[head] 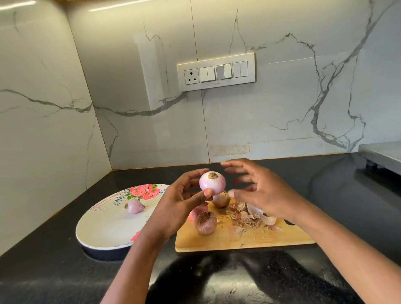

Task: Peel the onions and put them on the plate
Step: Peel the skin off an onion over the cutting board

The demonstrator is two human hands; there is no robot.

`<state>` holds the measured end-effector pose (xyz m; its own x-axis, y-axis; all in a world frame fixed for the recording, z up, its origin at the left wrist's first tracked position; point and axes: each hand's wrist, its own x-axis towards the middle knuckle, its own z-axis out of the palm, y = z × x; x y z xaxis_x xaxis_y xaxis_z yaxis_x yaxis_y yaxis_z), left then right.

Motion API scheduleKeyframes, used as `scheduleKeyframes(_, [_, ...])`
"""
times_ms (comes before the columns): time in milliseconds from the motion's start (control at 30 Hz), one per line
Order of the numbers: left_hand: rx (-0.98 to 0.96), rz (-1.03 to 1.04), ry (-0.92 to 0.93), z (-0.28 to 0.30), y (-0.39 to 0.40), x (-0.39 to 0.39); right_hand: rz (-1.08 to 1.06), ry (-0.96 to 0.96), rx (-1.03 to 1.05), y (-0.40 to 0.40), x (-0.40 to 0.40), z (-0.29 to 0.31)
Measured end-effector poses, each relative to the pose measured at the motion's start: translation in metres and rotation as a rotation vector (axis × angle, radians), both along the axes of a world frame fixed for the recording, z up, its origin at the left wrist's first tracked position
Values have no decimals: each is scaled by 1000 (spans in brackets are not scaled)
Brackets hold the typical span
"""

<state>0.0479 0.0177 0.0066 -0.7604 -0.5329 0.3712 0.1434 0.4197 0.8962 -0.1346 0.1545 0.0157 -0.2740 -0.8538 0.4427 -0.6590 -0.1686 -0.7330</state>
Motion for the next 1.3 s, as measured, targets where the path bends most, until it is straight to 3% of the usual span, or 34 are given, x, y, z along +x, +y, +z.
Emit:
scheduleKeyframes(67, [-4, -1, 12, 1, 0, 1, 70, -19, -13, -7, 10, -4])
scheduleKeyframes(233, [31, 53, 59, 3, -2, 16, 21, -12, -112, -26, 31, 2])
scheduleKeyframes(367, [-65, 369, 79, 0, -25, 50, -3, 162, -48, -60, 58, 9])
scheduleKeyframes(500, [-266, 698, -139, -7, -55, 94, -11, 423, 127, -108, 98, 9])
scheduleKeyframes(700, [-323, 745, -366, -14, -76, 135, -29, 684, 292, -153, 143, 7])
scheduleKeyframes(967, [-251, 679, -341, -15, -77, 132, 48, 598, 416, -152, 132, 8])
scheduleKeyframes(1300, [-253, 520, -222, 5, -44, 77, -69, 345, 247, -86, 64, 26])
